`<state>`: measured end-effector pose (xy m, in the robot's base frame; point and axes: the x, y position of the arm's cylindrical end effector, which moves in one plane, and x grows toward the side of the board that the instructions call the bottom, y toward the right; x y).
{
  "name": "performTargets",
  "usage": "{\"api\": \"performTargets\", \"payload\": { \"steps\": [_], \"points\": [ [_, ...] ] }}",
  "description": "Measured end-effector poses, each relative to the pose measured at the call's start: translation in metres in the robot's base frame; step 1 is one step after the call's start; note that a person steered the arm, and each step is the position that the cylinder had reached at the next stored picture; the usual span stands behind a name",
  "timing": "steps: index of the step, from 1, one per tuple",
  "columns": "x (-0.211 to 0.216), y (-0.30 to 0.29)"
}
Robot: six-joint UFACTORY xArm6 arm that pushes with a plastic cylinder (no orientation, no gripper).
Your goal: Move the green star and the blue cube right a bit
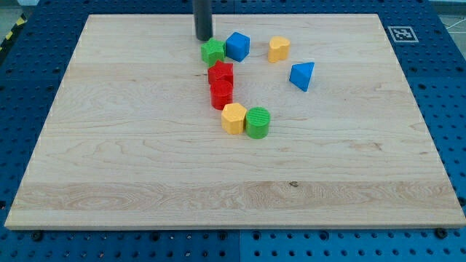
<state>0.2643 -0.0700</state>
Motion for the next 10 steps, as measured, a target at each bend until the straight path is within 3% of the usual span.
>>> {"api": "performTargets", "payload": {
  "steps": [3,10],
  "points": [
    [0.020,-0.012],
    [0.037,0.055]
  ]
}}
